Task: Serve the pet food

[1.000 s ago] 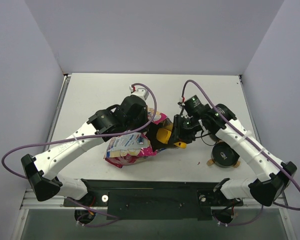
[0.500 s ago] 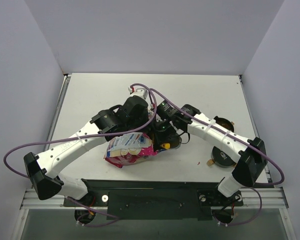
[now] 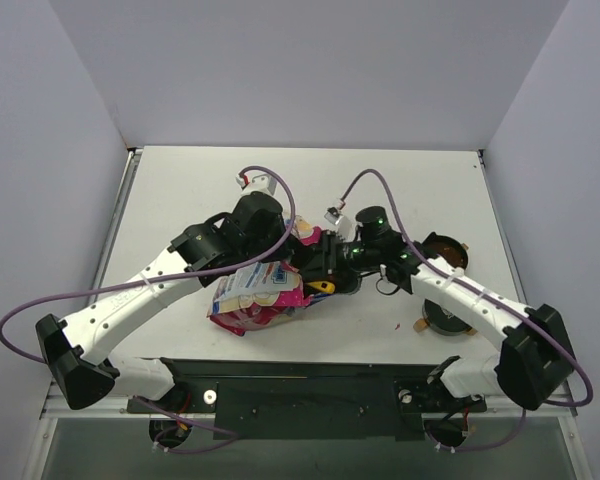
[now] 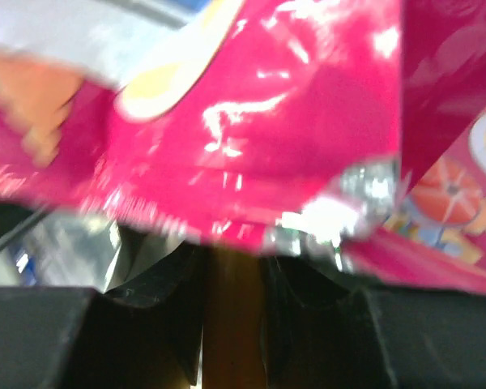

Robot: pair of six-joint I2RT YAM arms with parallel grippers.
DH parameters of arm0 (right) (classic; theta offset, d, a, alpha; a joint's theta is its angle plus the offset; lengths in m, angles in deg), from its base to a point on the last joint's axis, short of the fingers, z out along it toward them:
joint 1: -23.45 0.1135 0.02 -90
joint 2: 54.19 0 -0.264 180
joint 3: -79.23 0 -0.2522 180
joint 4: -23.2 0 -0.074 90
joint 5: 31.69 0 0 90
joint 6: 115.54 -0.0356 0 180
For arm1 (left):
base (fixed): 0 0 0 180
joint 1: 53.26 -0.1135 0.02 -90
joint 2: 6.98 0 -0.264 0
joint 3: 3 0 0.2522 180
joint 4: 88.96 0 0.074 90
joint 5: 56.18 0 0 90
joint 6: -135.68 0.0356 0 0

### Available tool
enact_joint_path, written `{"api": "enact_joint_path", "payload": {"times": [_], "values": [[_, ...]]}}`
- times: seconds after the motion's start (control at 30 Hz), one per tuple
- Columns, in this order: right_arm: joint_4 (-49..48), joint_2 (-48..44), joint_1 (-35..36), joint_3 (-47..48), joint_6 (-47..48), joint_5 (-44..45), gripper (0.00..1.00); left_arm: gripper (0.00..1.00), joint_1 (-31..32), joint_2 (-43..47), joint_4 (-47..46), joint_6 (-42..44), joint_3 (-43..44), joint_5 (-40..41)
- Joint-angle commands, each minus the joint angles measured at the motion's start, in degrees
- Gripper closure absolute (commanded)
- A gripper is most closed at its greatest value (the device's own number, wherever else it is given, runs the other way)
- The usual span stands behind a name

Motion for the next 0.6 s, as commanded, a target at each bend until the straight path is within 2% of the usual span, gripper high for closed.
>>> {"api": "enact_joint_path", "payload": {"times": [0.0, 0.1, 0.17, 0.2, 0.27, 0.43, 0.57], "values": [[-10.76, -10.39, -4.59, -3.46, -3.28, -9.21, 1.0, 1.0, 0.28, 1.83, -3.94, -0.89, 1.13, 0.81], [-8.01, -16.54, -6.97, -7.4, -0.73, -8.87, 1.0, 1.0, 0.19, 1.65, -2.8, 1.04, 2.54, 3.09], [-17.29, -15.87, -6.8, -10.83, -6.74, -8.69, 1.0, 1.0, -0.16, 1.48, -1.57, 1.74, 3.68, 4.58], [-24.89, -14.99, -6.8, -11.54, -9.83, -9.65, 1.0, 1.0, -0.42, 1.48, -0.87, 2.1, 4.55, 5.11], [-31.0, -13.13, -6.97, -12.95, -15.74, -10.8, 1.0, 1.0, -0.86, 1.3, -0.07, 3.58, 6.05, 5.73], [-24.45, -18.4, -7.94, -14.98, -11.1, -10.72, 1.0, 1.0, -1.48, 1.3, 1.95, 6.75, 8.51, 6.79], [-22.17, -17.52, -8.73, -15.5, -10.57, -9.83, 1.0, 1.0, -2.71, 1.74, 3.45, 7.81, 8.61, 7.23]]}}
